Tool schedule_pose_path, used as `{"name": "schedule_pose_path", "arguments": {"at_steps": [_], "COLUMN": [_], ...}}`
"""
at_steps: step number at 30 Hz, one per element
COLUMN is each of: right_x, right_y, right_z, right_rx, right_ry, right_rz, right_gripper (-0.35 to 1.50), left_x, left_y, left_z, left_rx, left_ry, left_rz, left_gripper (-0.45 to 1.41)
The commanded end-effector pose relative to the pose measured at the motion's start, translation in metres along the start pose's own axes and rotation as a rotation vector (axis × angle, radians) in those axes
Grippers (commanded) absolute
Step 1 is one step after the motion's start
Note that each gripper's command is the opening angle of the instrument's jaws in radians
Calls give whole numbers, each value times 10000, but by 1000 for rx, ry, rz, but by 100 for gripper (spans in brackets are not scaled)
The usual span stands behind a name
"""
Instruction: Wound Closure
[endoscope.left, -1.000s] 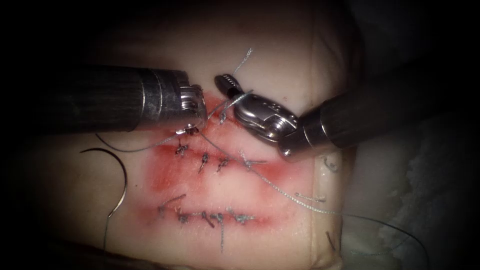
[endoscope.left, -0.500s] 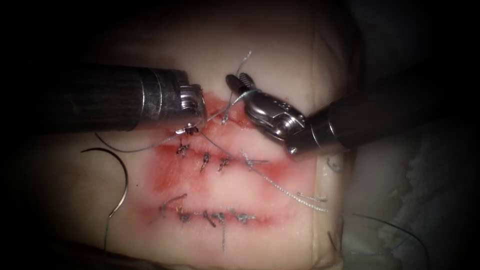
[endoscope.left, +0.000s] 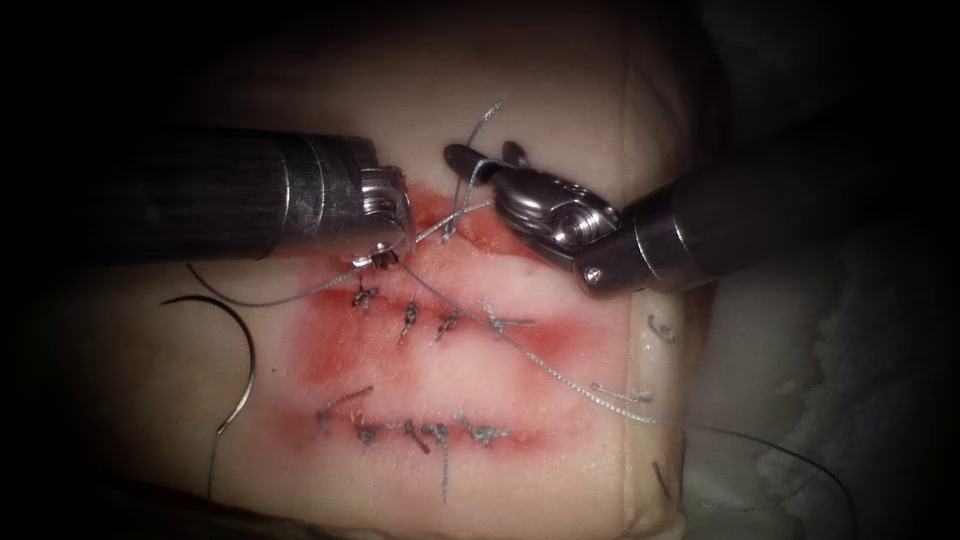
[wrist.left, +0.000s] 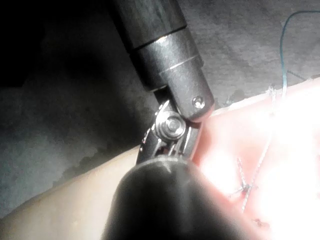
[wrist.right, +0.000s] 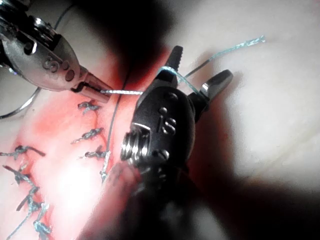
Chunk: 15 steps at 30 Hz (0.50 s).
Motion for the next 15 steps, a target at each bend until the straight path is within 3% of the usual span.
{"name": "schedule_pose_path", "arguments": {"at_steps": [1, 15], "right_x": [6, 16], "right_y": [9, 23], "right_z": [8, 31], "right_rx": [-15, -49], "right_ry": [7, 28], "right_rz": [1, 26], "right_gripper": [64, 58], "left_x": [-9, -3], "left_y": [2, -15], "left_z": [3, 20], "left_rx": [-3, 35], "left_ry": [-3, 32], "left_rz": [-1, 10], "left_gripper": [-45, -45]}}
